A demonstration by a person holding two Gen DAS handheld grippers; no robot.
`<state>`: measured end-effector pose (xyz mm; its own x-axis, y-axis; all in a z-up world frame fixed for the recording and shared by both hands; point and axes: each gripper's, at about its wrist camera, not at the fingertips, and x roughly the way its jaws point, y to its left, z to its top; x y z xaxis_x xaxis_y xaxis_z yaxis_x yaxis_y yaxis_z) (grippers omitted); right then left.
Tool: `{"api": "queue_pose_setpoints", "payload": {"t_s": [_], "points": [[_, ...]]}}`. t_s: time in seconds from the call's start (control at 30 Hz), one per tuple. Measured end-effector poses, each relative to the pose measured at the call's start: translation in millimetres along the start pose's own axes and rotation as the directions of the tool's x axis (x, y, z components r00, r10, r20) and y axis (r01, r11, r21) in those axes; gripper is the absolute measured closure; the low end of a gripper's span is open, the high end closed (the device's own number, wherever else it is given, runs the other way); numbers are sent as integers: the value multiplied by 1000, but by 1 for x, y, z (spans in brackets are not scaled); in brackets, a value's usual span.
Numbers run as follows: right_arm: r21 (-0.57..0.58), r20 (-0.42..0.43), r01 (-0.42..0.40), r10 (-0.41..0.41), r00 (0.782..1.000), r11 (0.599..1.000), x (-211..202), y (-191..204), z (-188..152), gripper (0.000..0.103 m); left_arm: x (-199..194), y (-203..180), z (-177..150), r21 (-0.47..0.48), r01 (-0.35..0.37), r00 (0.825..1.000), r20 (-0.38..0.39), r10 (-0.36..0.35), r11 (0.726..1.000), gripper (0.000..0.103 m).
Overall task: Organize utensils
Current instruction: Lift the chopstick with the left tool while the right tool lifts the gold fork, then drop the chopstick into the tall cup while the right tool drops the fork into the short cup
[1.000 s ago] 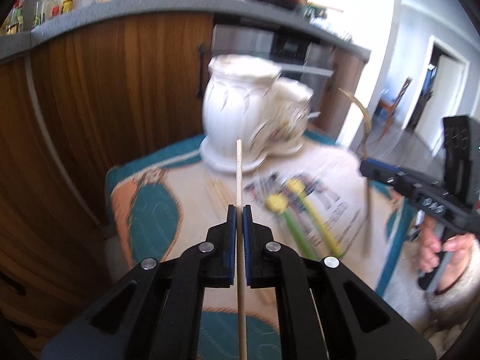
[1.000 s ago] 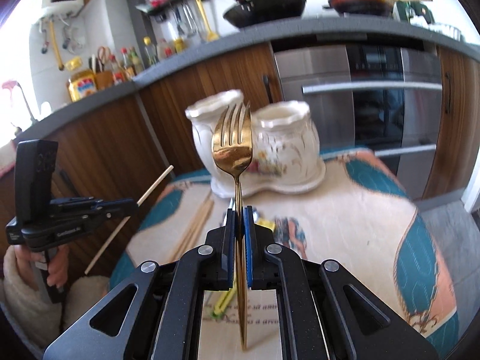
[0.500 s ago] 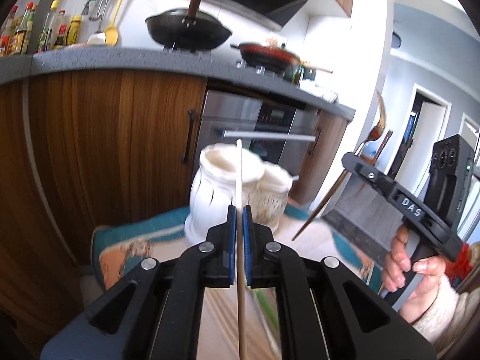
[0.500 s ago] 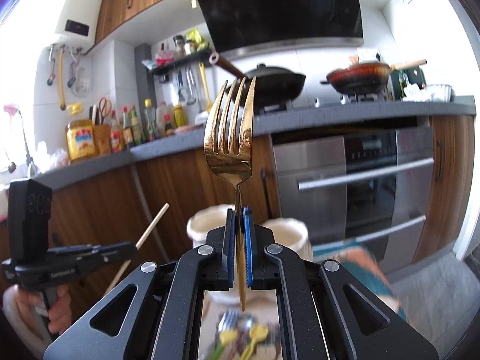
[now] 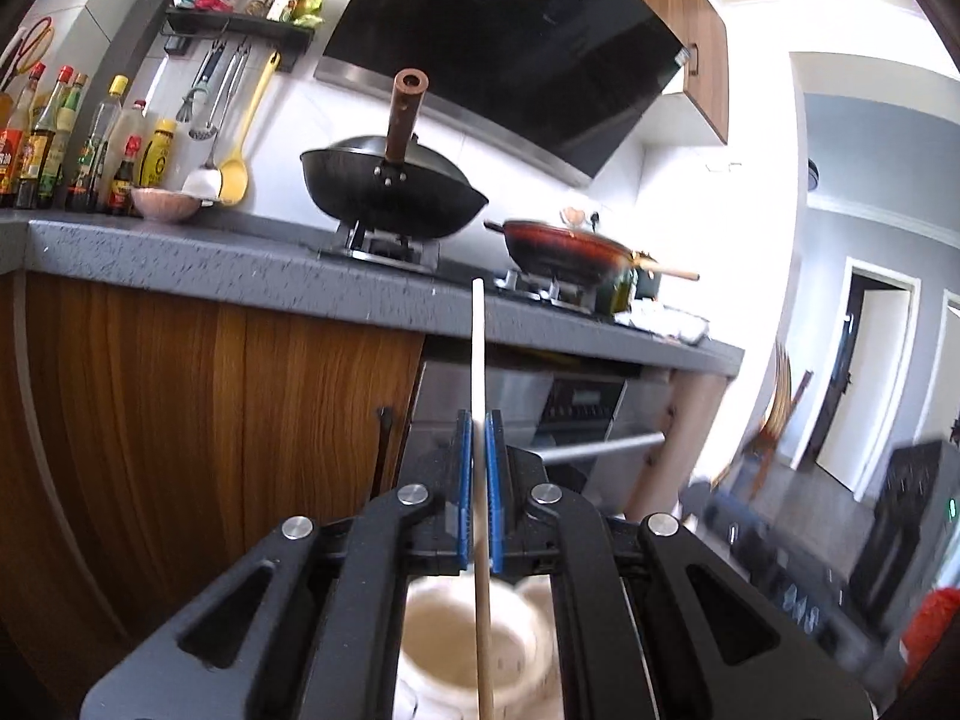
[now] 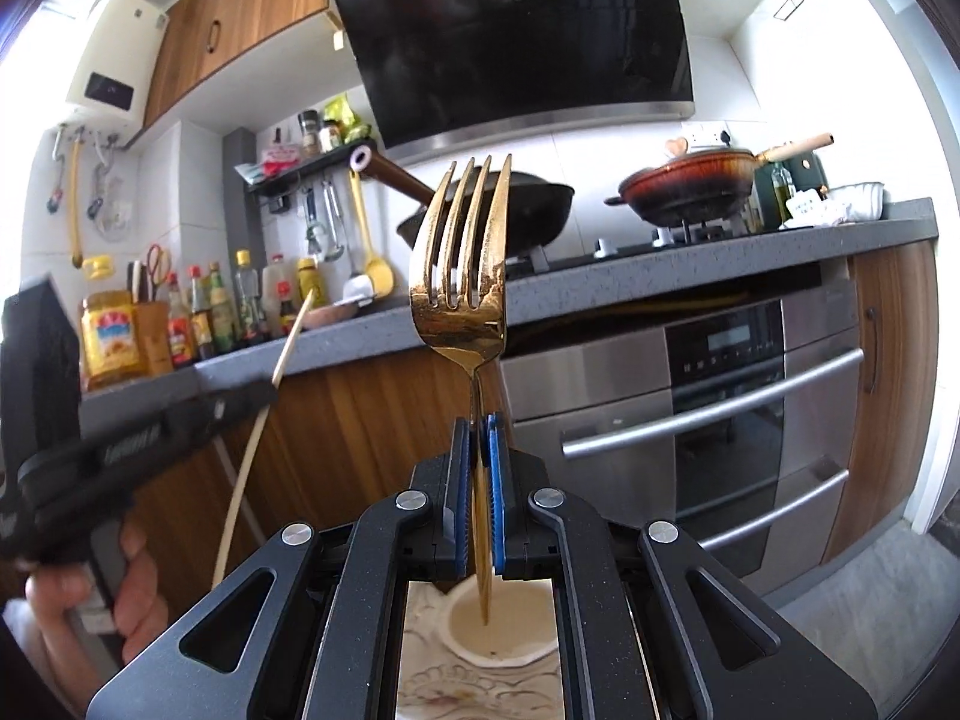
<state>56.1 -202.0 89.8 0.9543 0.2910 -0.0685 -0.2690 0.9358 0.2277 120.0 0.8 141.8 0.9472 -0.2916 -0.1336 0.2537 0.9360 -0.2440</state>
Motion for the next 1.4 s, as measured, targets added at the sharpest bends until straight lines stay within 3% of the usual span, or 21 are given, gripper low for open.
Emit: {"api": "queue_pose_setpoints", "payload": {"t_s": [0.13,0.27,0.57,0.9,1.0,1.07,1.27,1.4], "points": [[-4,-45,-3,3,999,1000,12,-5,-10,96,23,-5,-4,25,-38,999,38,37,999,99],[-2,-86,-11,11,996,1000,18,-10,-18,96,43,1,-19,41,-94,996,16,93,995,99],[32,-180,-5,11,984,999,33,-17,-32,96,11,11,-47,65,-109,994,-15,110,992,99],[41,-243,32,-21,970,999,48,-20,-50,96,1,20,-62,61,-99,989,-106,105,993,99],[44,-237,47,-36,971,998,49,-22,-51,96,0,23,-62,53,-99,988,-112,105,994,92],[54,-232,52,-38,972,997,50,-26,-51,96,-2,25,-62,48,-100,989,-107,104,994,78],[65,-227,88,-71,971,994,52,-32,-52,95,-7,28,-61,47,-109,989,-94,113,993,62],[92,-236,101,-77,969,991,53,-39,-53,94,-8,30,-61,49,-115,988,-94,119,992,58]]}}
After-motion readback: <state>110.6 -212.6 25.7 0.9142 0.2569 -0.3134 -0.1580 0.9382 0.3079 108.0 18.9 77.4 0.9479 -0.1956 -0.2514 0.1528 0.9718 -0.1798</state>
